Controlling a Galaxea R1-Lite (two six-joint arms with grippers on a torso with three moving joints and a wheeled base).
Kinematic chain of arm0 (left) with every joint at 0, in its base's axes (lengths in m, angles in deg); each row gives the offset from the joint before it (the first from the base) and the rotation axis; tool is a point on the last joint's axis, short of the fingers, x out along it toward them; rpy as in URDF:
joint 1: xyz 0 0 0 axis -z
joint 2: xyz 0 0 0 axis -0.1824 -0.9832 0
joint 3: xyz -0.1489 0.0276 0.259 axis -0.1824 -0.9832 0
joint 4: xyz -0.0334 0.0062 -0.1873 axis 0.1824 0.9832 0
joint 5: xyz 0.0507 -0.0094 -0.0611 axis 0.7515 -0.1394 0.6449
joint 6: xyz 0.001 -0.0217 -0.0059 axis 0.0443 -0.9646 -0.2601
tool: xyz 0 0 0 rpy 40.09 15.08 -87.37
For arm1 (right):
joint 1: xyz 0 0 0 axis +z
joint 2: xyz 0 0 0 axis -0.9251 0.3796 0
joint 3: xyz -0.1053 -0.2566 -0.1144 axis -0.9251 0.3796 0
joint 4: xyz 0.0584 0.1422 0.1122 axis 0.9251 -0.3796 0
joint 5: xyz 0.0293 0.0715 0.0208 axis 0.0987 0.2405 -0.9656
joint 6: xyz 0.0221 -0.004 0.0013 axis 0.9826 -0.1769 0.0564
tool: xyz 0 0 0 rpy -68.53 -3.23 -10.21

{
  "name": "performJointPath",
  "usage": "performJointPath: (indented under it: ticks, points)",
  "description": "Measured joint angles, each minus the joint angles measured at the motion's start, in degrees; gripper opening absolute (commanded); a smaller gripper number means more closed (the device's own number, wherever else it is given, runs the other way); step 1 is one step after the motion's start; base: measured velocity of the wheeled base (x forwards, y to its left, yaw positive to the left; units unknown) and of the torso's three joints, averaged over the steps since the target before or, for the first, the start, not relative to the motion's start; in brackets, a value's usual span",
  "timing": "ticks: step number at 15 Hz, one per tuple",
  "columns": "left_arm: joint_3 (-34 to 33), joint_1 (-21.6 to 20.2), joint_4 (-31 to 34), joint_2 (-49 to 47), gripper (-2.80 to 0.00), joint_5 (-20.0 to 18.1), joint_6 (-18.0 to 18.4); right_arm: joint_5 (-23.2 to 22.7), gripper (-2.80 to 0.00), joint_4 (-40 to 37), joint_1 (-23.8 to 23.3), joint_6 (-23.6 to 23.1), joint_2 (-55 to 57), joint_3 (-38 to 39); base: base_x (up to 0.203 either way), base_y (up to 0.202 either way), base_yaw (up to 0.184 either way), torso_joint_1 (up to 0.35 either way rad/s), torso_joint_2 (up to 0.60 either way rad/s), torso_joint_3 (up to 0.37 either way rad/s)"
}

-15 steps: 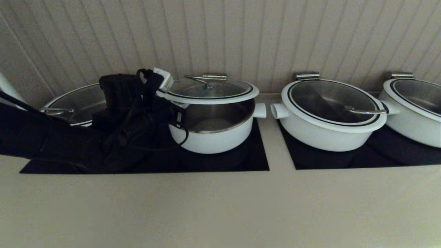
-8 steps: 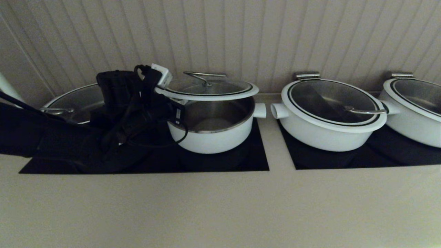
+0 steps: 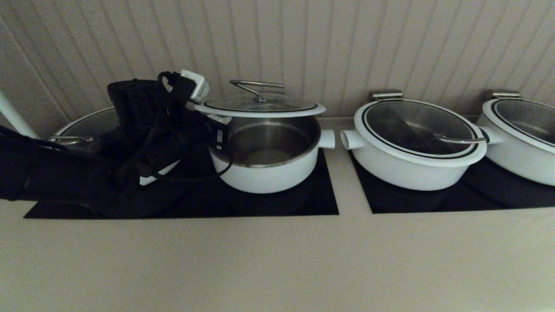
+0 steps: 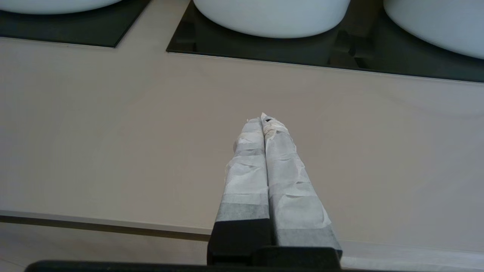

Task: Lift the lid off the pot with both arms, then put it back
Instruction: Open the pot lid completely

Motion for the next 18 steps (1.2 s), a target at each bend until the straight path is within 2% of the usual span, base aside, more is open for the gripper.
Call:
performJointPath:
  ticks: [12,18]
  points:
    - [-0.7,0.5,-0.1,2.6,-2.8,0.8,0.0,0.0,-2.8,0.0,0.0,0.0,0.0,0.0,0.0,0.0,0.0,0.0,0.0,0.0]
    - [-0.7,0.9,-5.3,2.3,-2.8,1.7,0.1,0.0,-2.8,0.0,0.0,0.0,0.0,0.0,0.0,0.0,0.0,0.0,0.0,0.0]
